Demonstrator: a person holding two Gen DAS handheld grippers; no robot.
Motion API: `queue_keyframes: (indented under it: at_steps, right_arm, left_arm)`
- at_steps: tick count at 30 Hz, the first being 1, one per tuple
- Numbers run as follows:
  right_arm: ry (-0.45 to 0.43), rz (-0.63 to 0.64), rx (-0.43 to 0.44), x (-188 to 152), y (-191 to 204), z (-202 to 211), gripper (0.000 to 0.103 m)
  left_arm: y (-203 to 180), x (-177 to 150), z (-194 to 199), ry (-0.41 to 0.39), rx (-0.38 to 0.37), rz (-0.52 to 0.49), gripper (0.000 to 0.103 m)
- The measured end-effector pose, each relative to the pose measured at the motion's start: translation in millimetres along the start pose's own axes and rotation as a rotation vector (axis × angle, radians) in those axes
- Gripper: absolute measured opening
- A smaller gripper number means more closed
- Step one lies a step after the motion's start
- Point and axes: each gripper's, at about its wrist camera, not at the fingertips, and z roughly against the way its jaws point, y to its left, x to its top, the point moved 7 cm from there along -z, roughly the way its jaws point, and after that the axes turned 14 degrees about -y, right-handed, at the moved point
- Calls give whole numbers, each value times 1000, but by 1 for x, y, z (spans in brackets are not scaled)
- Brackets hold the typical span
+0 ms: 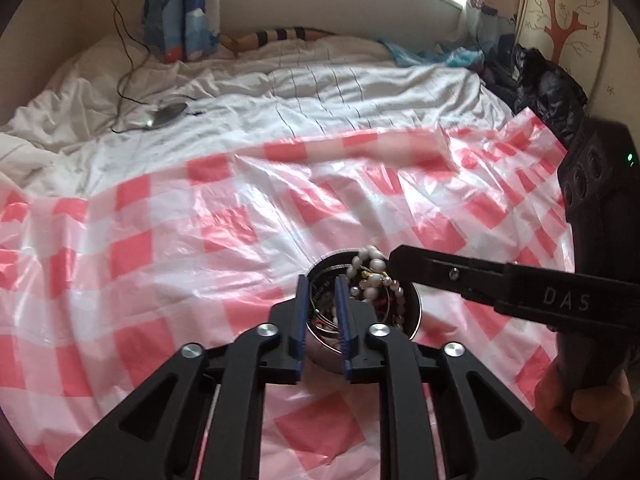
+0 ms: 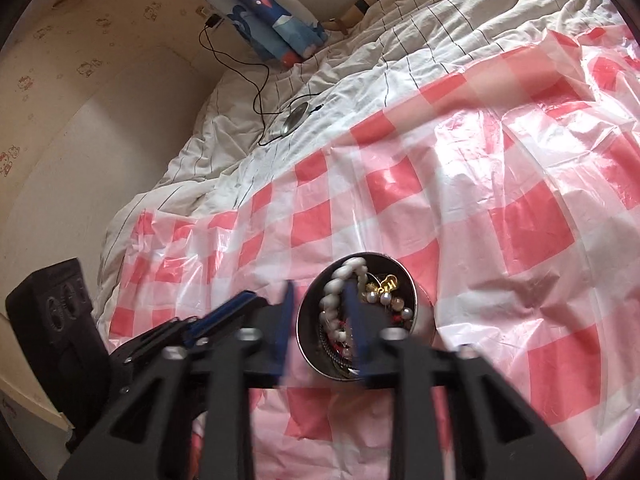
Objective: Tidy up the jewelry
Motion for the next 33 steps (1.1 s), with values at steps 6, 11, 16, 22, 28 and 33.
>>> queue_keyframes:
  at_steps: [6, 11, 16, 22, 28, 33]
  right_arm:
    - [-45, -8, 24, 6, 5, 22, 53]
    - [-62, 6, 2, 7, 5, 40, 67]
    - [-60, 31, -45, 3, 3, 50, 76]
    - [-62, 106, -101, -7, 6, 59, 83]
    - [-59, 171, -141, -18, 12, 63, 87]
    - [-67, 216, -163, -23, 19, 69, 89]
  left_arm:
    - [8, 3, 15, -36, 31, -10, 39]
    - [3, -3, 26, -53, 61, -41, 58]
    - [-2, -1, 40, -106, 100, -58, 76]
    - [-5, -2, 56, -157, 148, -87, 91]
    - [-6, -2, 71, -197, 173, -107, 95]
    - [-9, -6, 79, -195, 177, -136, 95]
